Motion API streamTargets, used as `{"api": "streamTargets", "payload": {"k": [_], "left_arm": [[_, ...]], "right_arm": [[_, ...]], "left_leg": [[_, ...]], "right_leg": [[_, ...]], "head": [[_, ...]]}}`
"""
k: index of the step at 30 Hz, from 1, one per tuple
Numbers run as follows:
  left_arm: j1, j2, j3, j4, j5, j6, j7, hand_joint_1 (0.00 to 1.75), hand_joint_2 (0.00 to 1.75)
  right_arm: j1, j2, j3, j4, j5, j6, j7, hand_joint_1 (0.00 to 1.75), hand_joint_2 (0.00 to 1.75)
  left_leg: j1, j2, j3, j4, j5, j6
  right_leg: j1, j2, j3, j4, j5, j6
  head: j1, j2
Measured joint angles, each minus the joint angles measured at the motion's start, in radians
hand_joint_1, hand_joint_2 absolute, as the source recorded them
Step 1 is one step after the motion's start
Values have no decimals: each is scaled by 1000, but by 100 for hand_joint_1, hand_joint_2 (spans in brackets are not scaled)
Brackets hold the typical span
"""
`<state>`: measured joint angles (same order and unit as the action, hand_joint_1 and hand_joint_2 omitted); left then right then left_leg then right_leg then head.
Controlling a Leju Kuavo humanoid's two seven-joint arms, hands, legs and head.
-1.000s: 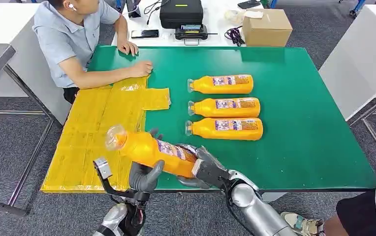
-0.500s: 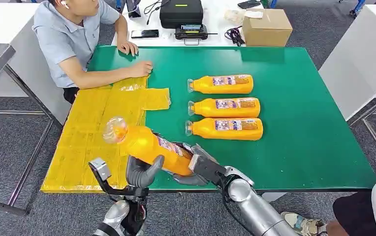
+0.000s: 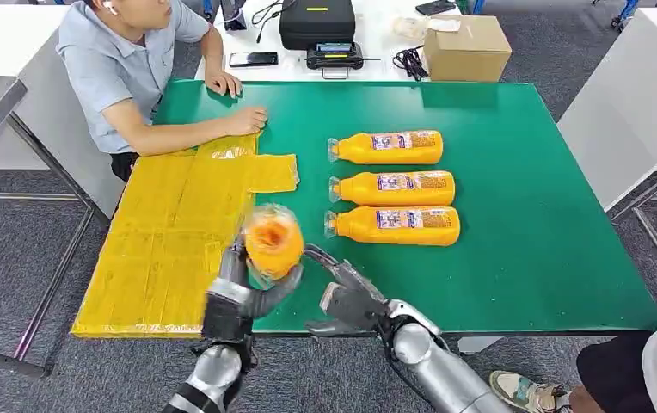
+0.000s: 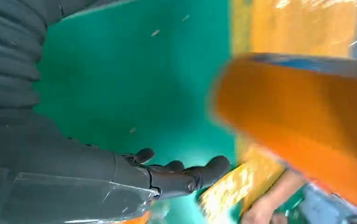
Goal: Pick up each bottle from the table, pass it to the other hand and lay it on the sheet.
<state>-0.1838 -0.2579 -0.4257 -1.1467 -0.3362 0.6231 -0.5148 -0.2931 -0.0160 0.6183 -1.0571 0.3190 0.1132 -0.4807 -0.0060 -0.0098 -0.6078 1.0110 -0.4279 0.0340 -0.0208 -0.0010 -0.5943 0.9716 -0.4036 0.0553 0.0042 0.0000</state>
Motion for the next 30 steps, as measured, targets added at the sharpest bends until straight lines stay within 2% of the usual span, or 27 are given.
{"api": "streamTargets", "payload": {"k": [3,7,13,16,20,21,25,26,27,30], "left_arm": [[-4,11,23,-6,-355,59,85,175,175],[-15,15,160,-31,-842,74,133,175,175],[-32,33,290,-42,-1005,77,183,175,175],[-72,83,313,3,-1123,77,264,175,175],[-129,145,319,104,-1152,77,302,168,175],[-145,156,319,138,-1153,77,312,171,175],[-206,187,319,292,-1158,77,333,166,175],[-224,193,318,340,-1155,77,336,169,175],[-239,198,317,378,-1147,75,336,166,175],[-276,209,312,475,-1120,67,324,140,175]], "right_arm": [[10,1,-26,6,51,-46,-13,0,175],[15,6,-59,5,87,-75,-31,0,175],[16,16,-86,-7,89,-80,-43,0,175],[16,22,-87,-24,77,-65,-56,0,175],[14,25,-88,-31,66,-56,-62,0,175],[14,26,-89,-31,62,-56,-64,0,175],[14,29,-95,-31,50,-54,-70,0,175],[14,29,-97,-31,49,-50,-72,0,175],[14,30,-98,-31,48,-48,-74,0,175],[15,32,-107,-31,46,-48,-76,0,175]], "left_leg": [[0,0,0,0,0,0],[0,0,0,0,0,0],[1,0,0,0,1,0],[1,1,0,0,1,0],[1,0,0,0,2,-1],[1,0,0,0,2,-1],[1,0,0,0,2,-1],[1,0,0,0,2,-1],[1,0,0,0,2,-1],[1,0,0,0,2,-1]], "right_leg": [[0,0,0,0,0,0],[0,0,0,0,0,0],[0,0,0,1,0,0],[0,0,0,1,0,0],[0,0,0,1,0,0],[0,0,0,1,0,0],[0,0,-1,1,0,0],[0,0,0,1,0,0],[0,0,-1,1,0,0],[0,0,-1,1,0,0]], "head": [[0,0],[0,0],[0,0],[0,0],[0,0],[0,0],[0,0],[0,0],[0,0],[0,0]]}}
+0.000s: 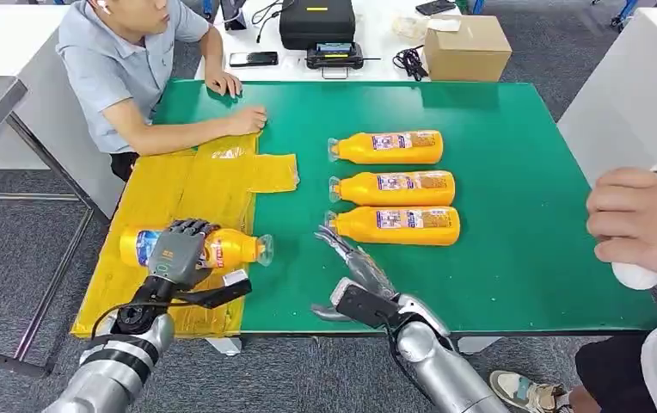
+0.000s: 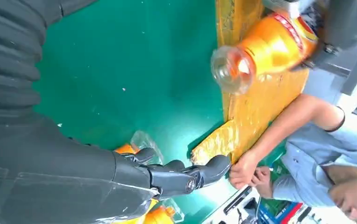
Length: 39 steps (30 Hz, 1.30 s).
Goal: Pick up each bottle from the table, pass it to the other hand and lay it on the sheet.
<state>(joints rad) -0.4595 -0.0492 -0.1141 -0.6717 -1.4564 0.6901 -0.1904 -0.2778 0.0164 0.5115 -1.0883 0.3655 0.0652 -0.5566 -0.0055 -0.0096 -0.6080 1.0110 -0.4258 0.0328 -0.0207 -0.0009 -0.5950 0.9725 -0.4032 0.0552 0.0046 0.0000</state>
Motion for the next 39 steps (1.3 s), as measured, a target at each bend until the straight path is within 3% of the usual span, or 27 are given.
{"api": "streamTargets", "payload": {"k": [1,2,3,4,16,23,32,39], "left_arm": [[-7,2,-2,26,13,-7,-10,115,175],[-12,3,-2,45,18,-13,-14,31,175],[-19,3,-4,61,23,-13,-18,5,175],[-29,3,-8,78,26,-17,-18,0,175],[-89,5,-24,175,49,-93,-27,0,175],[-134,13,-46,200,70,-265,-5,0,175],[-146,20,-61,212,96,-341,6,0,175],[-147,23,-83,217,104,-310,2,0,175]], "right_arm": [[0,1,-3,0,0,0,0,0,175],[1,1,-3,0,0,0,-1,0,175],[1,2,-4,0,0,0,-2,0,175],[3,2,-5,0,0,0,-2,0,175],[6,7,-13,0,-4,7,-6,0,175],[6,12,-29,0,-5,17,-9,0,175],[7,14,-38,0,5,21,-9,0,175],[8,15,-47,4,20,22,-11,0,175]], "left_leg": [[0,0,0,0,0,0],[0,0,0,0,0,0],[0,0,0,0,0,0],[0,-1,0,0,0,0],[0,-1,4,0,0,0],[0,-2,11,0,0,0],[0,-2,14,0,0,-1],[0,-2,14,-1,0,-1]], "right_leg": [[0,0,0,0,0,0],[0,0,0,0,0,0],[0,0,0,0,0,0],[0,0,0,0,0,0],[0,-1,5,0,0,0],[0,-1,13,0,0,0],[0,-1,15,0,0,0],[0,-1,15,0,0,0]], "head": [[0,0],[0,0],[0,0],[0,0],[0,0],[0,0],[0,0],[0,0]]}}
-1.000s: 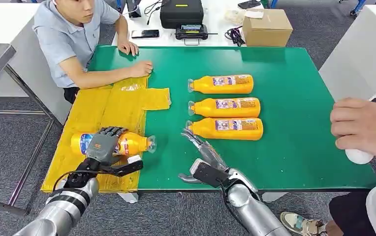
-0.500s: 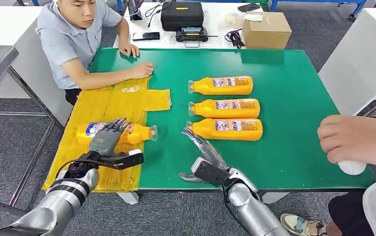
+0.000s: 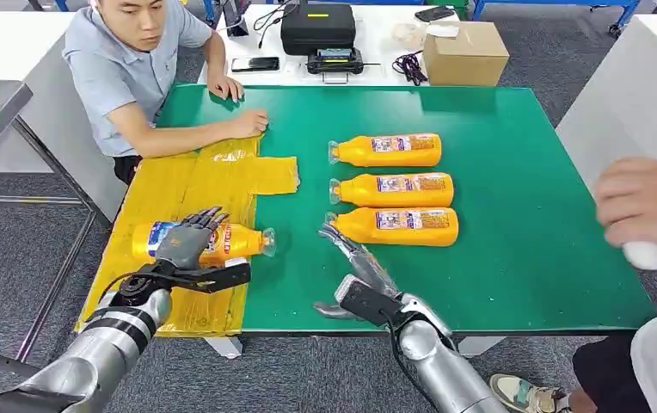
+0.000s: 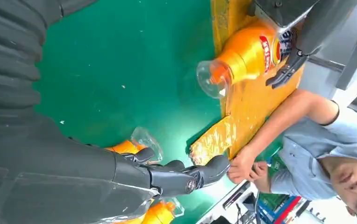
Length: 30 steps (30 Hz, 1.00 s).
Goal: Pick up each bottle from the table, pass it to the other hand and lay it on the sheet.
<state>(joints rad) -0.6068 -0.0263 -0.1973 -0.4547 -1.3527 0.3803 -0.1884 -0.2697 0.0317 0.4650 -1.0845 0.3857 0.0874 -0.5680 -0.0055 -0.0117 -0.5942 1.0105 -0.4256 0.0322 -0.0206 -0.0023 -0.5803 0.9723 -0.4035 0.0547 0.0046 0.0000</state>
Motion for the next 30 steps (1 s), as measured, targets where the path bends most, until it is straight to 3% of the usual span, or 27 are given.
{"api": "streamTargets", "payload": {"k": [11,22,30], "left_arm": [[60,-28,-86,-102,65,79,-42,0,175],[326,-63,-171,-508,138,318,-43,0,175],[490,-160,-93,-819,109,322,-273,0,175]], "right_arm": [[28,0,-16,-2,11,-9,0,0,175],[110,-4,-60,-43,35,-66,4,0,175],[157,5,-104,-106,47,-189,-21,0,175]], "left_leg": [[0,0,-1,0,0,0],[0,2,-13,0,0,0],[-1,2,-15,0,-1,0]], "right_leg": [[0,0,-1,0,0,0],[0,1,-14,0,0,0],[0,1,-15,0,0,0]], "head": [[0,0],[0,0],[0,0]]}}
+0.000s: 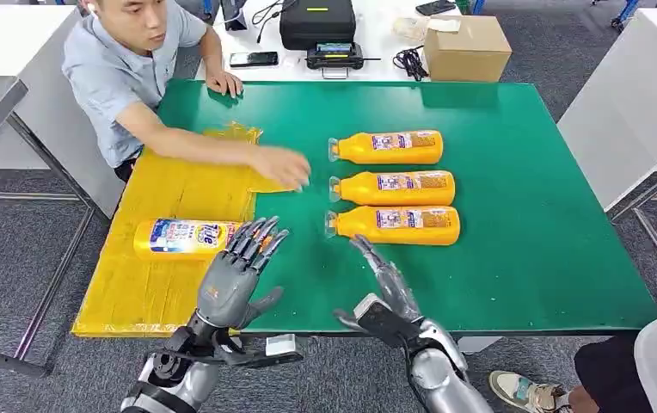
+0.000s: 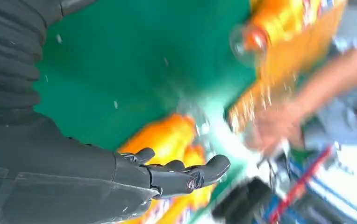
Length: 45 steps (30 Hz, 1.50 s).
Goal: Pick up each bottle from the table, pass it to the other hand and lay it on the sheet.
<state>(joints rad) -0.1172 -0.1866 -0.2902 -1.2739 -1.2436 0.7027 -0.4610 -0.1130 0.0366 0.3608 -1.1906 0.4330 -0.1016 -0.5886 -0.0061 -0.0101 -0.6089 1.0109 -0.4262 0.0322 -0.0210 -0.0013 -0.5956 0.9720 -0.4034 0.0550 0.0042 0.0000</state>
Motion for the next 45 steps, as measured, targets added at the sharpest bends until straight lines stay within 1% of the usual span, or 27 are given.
{"api": "streamTargets", "payload": {"k": [2,3,5,6,7,8,9,10,11,12,14,15,16,19,25,31,35,39,45], "left_arm": [[36,-56,45,-71,45,0,-109,0,175],[52,-77,64,-98,78,0,-147,0,175],[75,-104,73,-128,156,0,-172,0,175],[86,-113,69,-132,238,0,-178,0,175],[100,-118,62,-136,310,-2,-176,0,175],[114,-120,52,-140,389,-13,-160,0,175],[125,-118,33,-143,469,-18,-136,0,175],[134,-112,4,-144,548,-16,-110,0,175],[143,-101,-25,-146,604,-11,-93,0,175],[152,-89,-55,-151,636,-9,-81,0,175],[167,-71,-101,-165,659,-8,-65,0,175],[173,-64,-117,-175,661,-8,-55,0,175],[177,-56,-129,-187,662,-9,-48,0,175],[187,-35,-155,-209,666,-15,-37,0,175],[202,-21,-160,-263,691,-55,9,0,175],[203,-19,-158,-281,698,-78,38,0,175],[202,-19,-158,-281,690,-99,48,0,175],[200,-20,-161,-281,678,-118,55,0,175],[197,-24,-164,-280,673,-121,56,0,175]], "right_arm": [[16,15,-18,-34,-25,-32,-4,0,175],[22,22,-28,-51,-43,-32,-4,0,0],[33,32,-43,-75,-101,-4,15,0,0],[40,39,-58,-87,-165,35,41,0,175],[49,45,-72,-96,-216,62,64,0,175],[59,51,-85,-105,-239,57,92,0,175],[69,56,-97,-113,-216,23,117,0,175],[82,59,-106,-123,-166,-34,132,0,175],[92,59,-111,-137,-85,-100,151,0,175],[101,54,-112,-151,51,-179,184,0,175],[114,33,-112,-177,288,-252,249,0,175],[120,19,-112,-187,368,-256,284,0,175],[126,6,-112,-196,416,-256,308,0,175],[136,-21,-112,-217,456,-253,336,0,175],[137,-89,-106,-219,681,-175,504,0,175],[137,-128,-91,-218,775,-144,572,0,175],[131,-145,-77,-203,785,-109,604,0,175],[90,-167,-74,-161,817,-100,632,0,175],[30,-186,-68,-115,846,-102,641,0,175]], "left_leg": [[0,0,0,0,0,0],[0,0,0,0,0,0],[0,0,0,0,0,0],[0,0,1,0,0,0],[0,0,0,0,0,0],[0,0,1,0,0,0],[0,0,0,0,0,0],[0,-1,0,0,0,0],[0,-1,0,0,0,0],[0,0,0,0,-1,0],[0,0,0,0,-1,0],[0,0,0,0,-1,0],[0,0,0,0,-1,0],[0,0,-1,0,-1,0],[0,0,0,0,-1,0],[0,0,0,0,-1,0],[0,0,0,0,-1,0],[0,0,0,0,-1,0],[-1,0,0,0,-1,1]], "right_leg": [[0,0,0,0,0,0],[0,0,0,0,0,0],[0,0,0,0,0,0],[0,0,0,0,0,0],[0,0,0,0,0,0],[0,0,0,0,0,0],[0,0,0,0,0,0],[0,0,0,0,0,0],[0,0,0,0,0,0],[0,0,-1,0,0,0],[0,0,-1,0,0,0],[0,0,-1,0,0,0],[0,0,0,0,0,0],[0,0,0,0,0,0],[0,0,0,0,0,0],[0,0,0,0,0,0],[0,0,0,0,0,0],[0,0,0,0,0,0],[0,0,0,0,0,0]], "head": [[0,0],[0,0],[0,0],[0,0],[0,0],[0,0],[0,0],[0,0],[0,0],[0,0],[0,0],[0,0],[0,0],[0,0],[0,0],[0,0],[0,0],[0,0],[0,0]]}}
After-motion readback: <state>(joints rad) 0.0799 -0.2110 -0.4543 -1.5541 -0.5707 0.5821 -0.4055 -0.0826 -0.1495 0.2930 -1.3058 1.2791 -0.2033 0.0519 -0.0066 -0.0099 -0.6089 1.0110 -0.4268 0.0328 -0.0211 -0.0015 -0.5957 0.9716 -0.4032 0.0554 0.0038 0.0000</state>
